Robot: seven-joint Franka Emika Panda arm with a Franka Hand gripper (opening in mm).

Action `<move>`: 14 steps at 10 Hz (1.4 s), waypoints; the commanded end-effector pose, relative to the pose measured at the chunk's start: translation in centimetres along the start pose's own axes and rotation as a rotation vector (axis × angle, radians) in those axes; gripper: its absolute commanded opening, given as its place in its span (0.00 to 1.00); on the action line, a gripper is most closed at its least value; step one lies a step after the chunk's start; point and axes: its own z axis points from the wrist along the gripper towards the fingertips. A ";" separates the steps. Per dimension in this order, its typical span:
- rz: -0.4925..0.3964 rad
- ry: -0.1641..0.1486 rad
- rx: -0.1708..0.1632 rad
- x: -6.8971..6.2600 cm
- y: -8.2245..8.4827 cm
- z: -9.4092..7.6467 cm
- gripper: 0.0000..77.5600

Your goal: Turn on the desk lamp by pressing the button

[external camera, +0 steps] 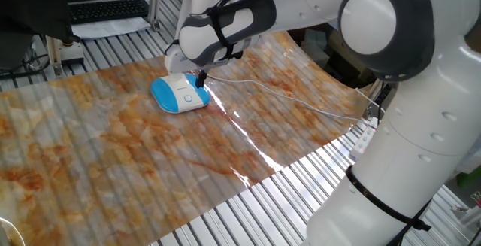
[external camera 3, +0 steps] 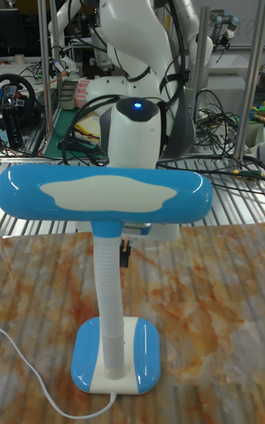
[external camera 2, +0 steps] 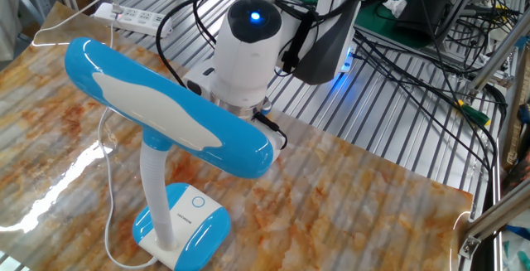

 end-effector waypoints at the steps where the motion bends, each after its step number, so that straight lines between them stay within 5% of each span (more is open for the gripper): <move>1: -0.003 -0.007 0.000 -0.4 0.5 0.8 0.00; 7: 0.007 -0.027 -0.004 -1.1 1.8 3.7 0.00; 14: -0.010 -0.026 -0.007 -2.7 1.6 5.0 0.00</move>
